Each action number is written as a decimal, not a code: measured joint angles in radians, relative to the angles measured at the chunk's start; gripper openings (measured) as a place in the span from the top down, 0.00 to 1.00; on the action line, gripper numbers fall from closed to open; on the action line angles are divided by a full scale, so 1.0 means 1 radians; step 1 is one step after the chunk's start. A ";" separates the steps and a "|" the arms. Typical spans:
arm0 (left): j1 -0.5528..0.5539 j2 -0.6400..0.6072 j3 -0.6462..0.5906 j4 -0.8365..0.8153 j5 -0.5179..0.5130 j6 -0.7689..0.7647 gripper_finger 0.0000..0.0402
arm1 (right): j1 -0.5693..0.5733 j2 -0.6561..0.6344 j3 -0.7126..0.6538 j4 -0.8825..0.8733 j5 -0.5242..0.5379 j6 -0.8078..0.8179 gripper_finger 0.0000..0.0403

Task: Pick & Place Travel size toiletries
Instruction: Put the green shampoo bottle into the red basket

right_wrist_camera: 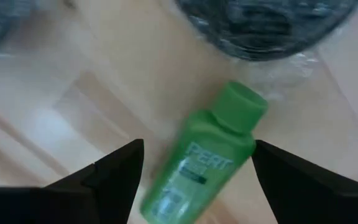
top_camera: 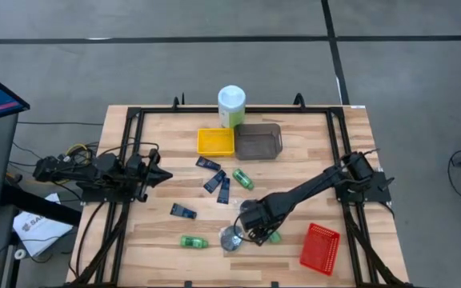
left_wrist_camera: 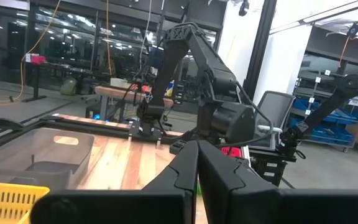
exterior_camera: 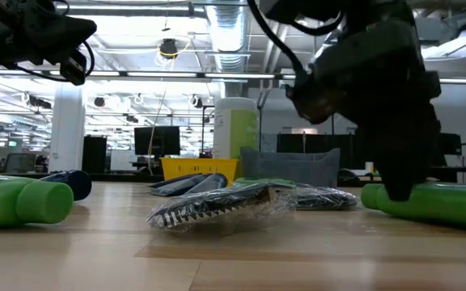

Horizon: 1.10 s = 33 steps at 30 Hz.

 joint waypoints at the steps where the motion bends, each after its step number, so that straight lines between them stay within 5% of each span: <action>1: 0.000 0.002 0.000 0.002 0.000 0.000 0.98 | 0.000 0.006 0.000 0.010 0.000 0.000 0.28; 18: 0.000 0.004 0.000 0.011 0.000 0.000 0.98 | -0.025 0.008 -0.002 0.010 0.000 -0.156 0.54; 33: 0.000 0.004 0.000 0.018 0.000 0.000 0.98 | -0.084 0.008 -0.002 0.062 0.000 -0.229 0.34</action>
